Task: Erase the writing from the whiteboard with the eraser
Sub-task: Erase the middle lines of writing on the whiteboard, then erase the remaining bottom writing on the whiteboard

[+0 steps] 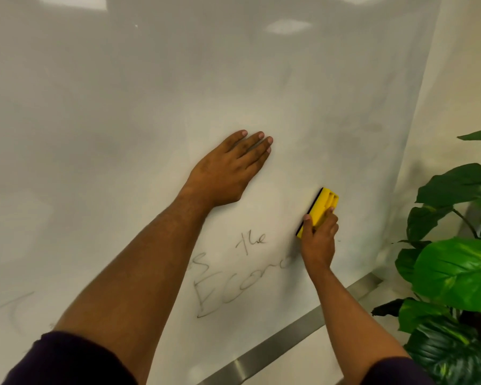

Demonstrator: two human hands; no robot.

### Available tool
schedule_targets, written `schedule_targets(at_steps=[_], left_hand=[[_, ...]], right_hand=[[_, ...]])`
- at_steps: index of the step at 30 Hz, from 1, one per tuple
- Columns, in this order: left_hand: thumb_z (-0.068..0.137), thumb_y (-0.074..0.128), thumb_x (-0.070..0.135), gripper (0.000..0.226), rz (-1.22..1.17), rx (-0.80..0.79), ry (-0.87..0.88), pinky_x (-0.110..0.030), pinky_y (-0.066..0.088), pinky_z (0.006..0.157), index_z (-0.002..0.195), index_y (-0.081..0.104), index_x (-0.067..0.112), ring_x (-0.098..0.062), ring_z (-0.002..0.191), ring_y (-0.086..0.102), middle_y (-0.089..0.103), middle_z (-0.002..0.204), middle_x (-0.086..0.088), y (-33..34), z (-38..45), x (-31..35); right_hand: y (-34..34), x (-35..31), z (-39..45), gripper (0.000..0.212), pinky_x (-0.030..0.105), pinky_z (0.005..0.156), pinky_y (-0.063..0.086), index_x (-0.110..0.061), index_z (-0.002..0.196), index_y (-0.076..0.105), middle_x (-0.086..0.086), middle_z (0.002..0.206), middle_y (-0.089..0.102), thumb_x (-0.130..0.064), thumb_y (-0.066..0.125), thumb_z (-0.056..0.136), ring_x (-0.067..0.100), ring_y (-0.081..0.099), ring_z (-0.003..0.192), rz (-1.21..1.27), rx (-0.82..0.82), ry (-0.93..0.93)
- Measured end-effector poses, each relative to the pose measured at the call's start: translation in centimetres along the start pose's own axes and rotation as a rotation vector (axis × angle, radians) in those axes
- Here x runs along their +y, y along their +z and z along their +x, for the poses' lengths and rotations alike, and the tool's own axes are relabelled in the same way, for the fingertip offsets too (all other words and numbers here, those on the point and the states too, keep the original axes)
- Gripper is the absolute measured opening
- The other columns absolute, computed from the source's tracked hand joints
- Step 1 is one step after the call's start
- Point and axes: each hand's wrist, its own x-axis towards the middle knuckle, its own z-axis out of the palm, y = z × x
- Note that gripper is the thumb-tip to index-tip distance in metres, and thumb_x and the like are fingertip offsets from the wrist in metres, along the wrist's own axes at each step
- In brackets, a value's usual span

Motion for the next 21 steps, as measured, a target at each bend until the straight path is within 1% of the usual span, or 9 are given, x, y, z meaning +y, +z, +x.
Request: schedule_targets(at_steps=[3,7,10,12,13,14,16,18,21], left_hand=[[0.106,0.030,0.015,0.061,0.015,0.004,-0.004,-0.051,0.015,0.132,0.165,0.023,0.002,-0.035,0.160,0.018,0.016,0.173,-0.018,-0.1,0.1,0.1],[0.106,0.031,0.017,0.061,0.028,0.005,0.000,-0.051,0.017,0.131,0.164,0.024,0.002,-0.036,0.160,0.019,0.018,0.173,-0.019,-0.2,0.1,0.1],[0.107,0.030,0.018,0.060,0.023,-0.009,0.014,-0.051,0.016,0.132,0.165,0.022,0.003,-0.035,0.161,0.017,0.016,0.173,-0.018,-0.2,0.1,-0.1],[0.108,0.028,0.018,0.060,0.011,-0.025,0.021,-0.050,0.012,0.132,0.166,0.020,0.004,-0.035,0.161,0.014,0.014,0.173,-0.018,-0.2,0.0,-0.3],[0.107,0.027,0.018,0.061,0.009,-0.032,0.025,-0.050,0.011,0.132,0.166,0.018,0.004,-0.034,0.161,0.013,0.012,0.174,-0.017,-0.2,0.0,-0.3],[0.107,0.028,0.018,0.062,0.013,-0.039,0.027,-0.049,0.010,0.132,0.166,0.016,0.005,-0.034,0.162,0.012,0.010,0.174,-0.017,-0.3,0.0,-0.4],[0.105,0.033,0.018,0.065,0.017,-0.021,0.023,-0.048,0.012,0.132,0.167,0.016,0.005,-0.033,0.162,0.013,0.009,0.174,-0.016,-0.6,-0.2,-0.5],[0.100,0.040,0.014,0.068,0.000,0.044,-0.020,-0.046,0.018,0.132,0.166,0.022,0.004,-0.032,0.161,0.018,0.015,0.174,-0.015,-1.0,-0.5,-0.7],[0.101,0.042,0.014,0.067,-0.025,0.111,-0.128,-0.045,0.020,0.132,0.164,0.025,0.001,-0.032,0.160,0.019,0.019,0.173,-0.016,-1.6,-1.3,-1.4]], right_hand=[[-0.7,0.0,0.1,0.054,0.040,0.081,0.044,-0.020,0.145,0.034,0.007,0.139,0.049,-0.049,0.051,0.103,0.037,0.058,0.113,0.000,-0.035,-0.025],[-0.9,0.2,-1.8,0.070,0.033,0.076,0.042,-0.021,0.159,0.024,0.007,0.138,0.048,-0.055,0.046,0.102,0.025,0.055,0.108,-0.067,-0.148,-0.250],[-1.9,0.1,-1.2,0.069,0.038,0.075,0.048,-0.017,0.159,0.029,0.014,0.135,0.052,-0.048,0.053,0.102,0.031,0.060,0.103,-0.139,-0.149,-0.382],[-2.1,-1.2,-0.6,0.066,0.045,0.083,0.051,-0.016,0.156,0.035,0.016,0.133,0.054,-0.047,0.056,0.101,0.037,0.061,0.104,-0.124,-0.093,-0.342],[-1.7,-2.1,-0.7,0.065,0.047,0.084,0.051,-0.015,0.154,0.038,0.017,0.131,0.055,-0.048,0.057,0.100,0.039,0.061,0.104,-0.099,-0.074,-0.333],[-1.2,-3.0,-1.2,0.065,0.046,0.082,0.051,-0.013,0.151,0.039,0.017,0.128,0.056,-0.049,0.059,0.100,0.039,0.061,0.100,-0.080,-0.067,-0.377],[-0.1,-4.1,-3.0,0.065,0.040,0.073,0.049,-0.013,0.148,0.041,0.016,0.115,0.057,-0.050,0.059,0.097,0.032,0.059,0.088,-0.096,-0.085,-0.603],[0.2,-2.9,-4.3,0.065,0.036,0.068,0.045,-0.013,0.148,0.041,0.014,0.103,0.057,-0.048,0.059,0.096,0.026,0.055,0.082,-0.168,-0.113,-0.843],[-0.5,0.3,-4.4,0.059,0.039,0.065,0.048,-0.014,0.144,0.042,0.016,0.096,0.060,-0.044,0.059,0.097,0.031,0.058,0.079,-0.253,-0.140,-1.026]])
